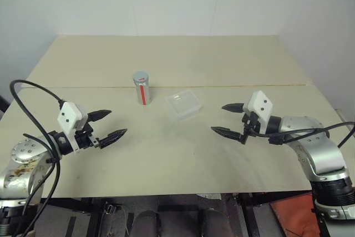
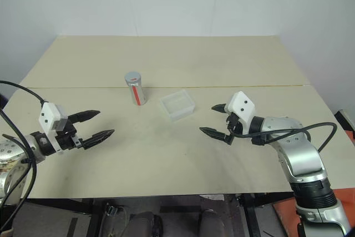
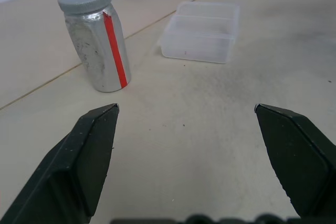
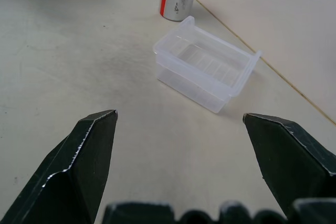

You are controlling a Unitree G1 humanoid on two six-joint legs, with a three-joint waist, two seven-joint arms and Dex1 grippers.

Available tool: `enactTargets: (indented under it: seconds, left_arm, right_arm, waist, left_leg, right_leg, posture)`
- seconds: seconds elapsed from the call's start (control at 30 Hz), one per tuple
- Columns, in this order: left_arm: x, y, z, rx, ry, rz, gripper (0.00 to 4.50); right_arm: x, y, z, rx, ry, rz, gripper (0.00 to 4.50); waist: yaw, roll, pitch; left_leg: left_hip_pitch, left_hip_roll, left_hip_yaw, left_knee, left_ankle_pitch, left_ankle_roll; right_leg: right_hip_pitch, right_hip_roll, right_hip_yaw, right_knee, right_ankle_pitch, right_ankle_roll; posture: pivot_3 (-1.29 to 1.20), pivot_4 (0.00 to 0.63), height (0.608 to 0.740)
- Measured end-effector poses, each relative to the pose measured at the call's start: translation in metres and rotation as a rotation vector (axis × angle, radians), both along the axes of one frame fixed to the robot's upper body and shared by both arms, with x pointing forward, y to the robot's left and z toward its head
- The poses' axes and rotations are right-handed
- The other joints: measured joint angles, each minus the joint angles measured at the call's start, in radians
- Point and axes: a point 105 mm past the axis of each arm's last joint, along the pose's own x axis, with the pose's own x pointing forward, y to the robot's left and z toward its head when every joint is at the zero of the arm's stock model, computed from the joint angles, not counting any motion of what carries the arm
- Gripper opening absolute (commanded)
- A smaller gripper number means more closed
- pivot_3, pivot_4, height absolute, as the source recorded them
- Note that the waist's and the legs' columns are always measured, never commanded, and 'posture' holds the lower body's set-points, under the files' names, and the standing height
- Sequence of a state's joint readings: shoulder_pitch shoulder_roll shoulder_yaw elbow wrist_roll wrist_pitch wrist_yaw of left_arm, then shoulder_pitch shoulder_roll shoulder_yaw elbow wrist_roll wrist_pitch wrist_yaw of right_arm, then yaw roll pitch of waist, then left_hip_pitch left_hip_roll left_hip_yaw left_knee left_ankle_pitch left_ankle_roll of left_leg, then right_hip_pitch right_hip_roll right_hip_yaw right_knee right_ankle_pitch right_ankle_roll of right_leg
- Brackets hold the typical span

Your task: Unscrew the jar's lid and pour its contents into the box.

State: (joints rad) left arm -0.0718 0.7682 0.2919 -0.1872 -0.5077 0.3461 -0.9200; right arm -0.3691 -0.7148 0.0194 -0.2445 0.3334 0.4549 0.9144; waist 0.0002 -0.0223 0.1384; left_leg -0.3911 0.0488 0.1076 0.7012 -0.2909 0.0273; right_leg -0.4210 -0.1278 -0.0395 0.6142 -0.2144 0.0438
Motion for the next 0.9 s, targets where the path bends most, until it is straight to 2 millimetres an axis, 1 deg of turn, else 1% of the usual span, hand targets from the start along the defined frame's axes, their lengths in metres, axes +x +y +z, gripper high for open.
enactTargets:
  seconds: [0.13, 0.3, 0.4, 0.53, 0.63, 0.7, 0.77, 0.83, 0.9]
  left_arm:
    - [0.002, -0.001, -0.001, -0.008, -0.011, 0.029, 4.5]
    - [0.005, -0.01, -0.001, -0.036, -0.033, 0.036, 4.5]
    - [0.012, -0.01, 0.002, -0.044, -0.068, 0.09, 4.5]
    - [0.032, -0.017, 0.01, -0.08, -0.157, 0.221, 4.5]
    - [0.048, -0.029, 0.011, -0.128, -0.201, 0.344, 4.5]
    - [0.06, -0.036, 0.004, -0.174, -0.206, 0.461, 4.5]
    - [0.068, -0.047, -0.004, -0.208, -0.193, 0.534, 4.5]
    - [0.074, -0.06, -0.011, -0.225, -0.179, 0.575, 4.5]
    - [0.08, -0.067, -0.013, -0.242, -0.188, 0.62, 4.5]
  right_arm:
    - [0.0, 0.0, 0.0, 0.0, 0.002, 0.002, 4.46]
    - [0.0, 0.003, -0.001, 0.006, 0.002, 0.008, 4.46]
    - [0.0, 0.003, 0.0, 0.008, 0.002, 0.008, 4.46]
    - [0.002, 0.005, 0.003, 0.012, -0.01, 0.011, 4.46]
    - [0.004, 0.007, 0.007, 0.014, -0.025, 0.017, 4.46]
    - [0.005, 0.008, 0.009, 0.013, -0.035, 0.018, 4.46]
    - [0.005, 0.008, 0.01, 0.014, -0.039, 0.019, 4.46]
    - [0.006, 0.008, 0.01, 0.015, -0.042, 0.018, 4.46]
    - [0.006, 0.009, 0.011, 0.018, -0.044, 0.018, 4.46]
  waist:
    - [0.001, 0.0, 0.0]
    - [0.002, 0.0, 0.0]
    - [0.002, 0.0, 0.0]
    - [0.007, 0.0, 0.0]
    - [0.012, 0.0, 0.0]
    - [0.012, 0.0, 0.0]
    - [0.013, -0.001, 0.0]
    - [0.012, -0.001, 0.0]
    - [0.012, -0.001, 0.0]
  left_leg:
    - [0.0, 0.0, 0.0, 0.0, 0.0, 0.0]
    - [0.0, 0.0, 0.0, 0.0, 0.0, 0.0]
    - [0.0, 0.0, 0.0, 0.0, 0.0, 0.0]
    - [0.0, -0.001, 0.0, 0.001, 0.0, 0.0]
    - [-0.001, -0.001, 0.0, 0.003, 0.001, -0.002]
    - [-0.001, -0.001, 0.0, 0.004, 0.002, -0.003]
    - [-0.001, -0.001, 0.0, 0.004, 0.002, -0.003]
    - [-0.001, -0.001, 0.0, 0.004, 0.001, -0.003]
    - [-0.001, -0.001, -0.001, 0.004, 0.001, -0.002]
  right_leg:
    - [0.0, 0.0, 0.0, 0.0, 0.0, 0.0]
    - [0.0, 0.0, 0.0, 0.0, 0.0, 0.0]
    - [0.0, 0.0, 0.0, 0.0, 0.0, 0.0]
    - [0.002, 0.0, 0.0, -0.001, 0.001, 0.001]
    - [0.002, 0.0, 0.0, -0.001, 0.002, 0.002]
    - [0.003, 0.0, 0.0, -0.002, 0.002, 0.002]
    - [0.003, 0.0, 0.0, -0.002, 0.003, 0.003]
    - [0.003, 0.0, 0.0, -0.002, 0.003, 0.003]
    - [0.003, 0.0, 0.0, -0.002, 0.003, 0.003]
  posture:
    - [0.0, 0.15, 0.74]
    - [0.0, 0.15, 0.74]
    - [0.0, 0.15, 0.74]
    - [0.0, 0.15, 0.74]
    - [0.0, 0.15, 0.74]
    - [0.0, 0.15, 0.74]
    - [0.0, 0.15, 0.74]
    - [0.0, 0.15, 0.74]
    - [0.0, 0.15, 0.74]
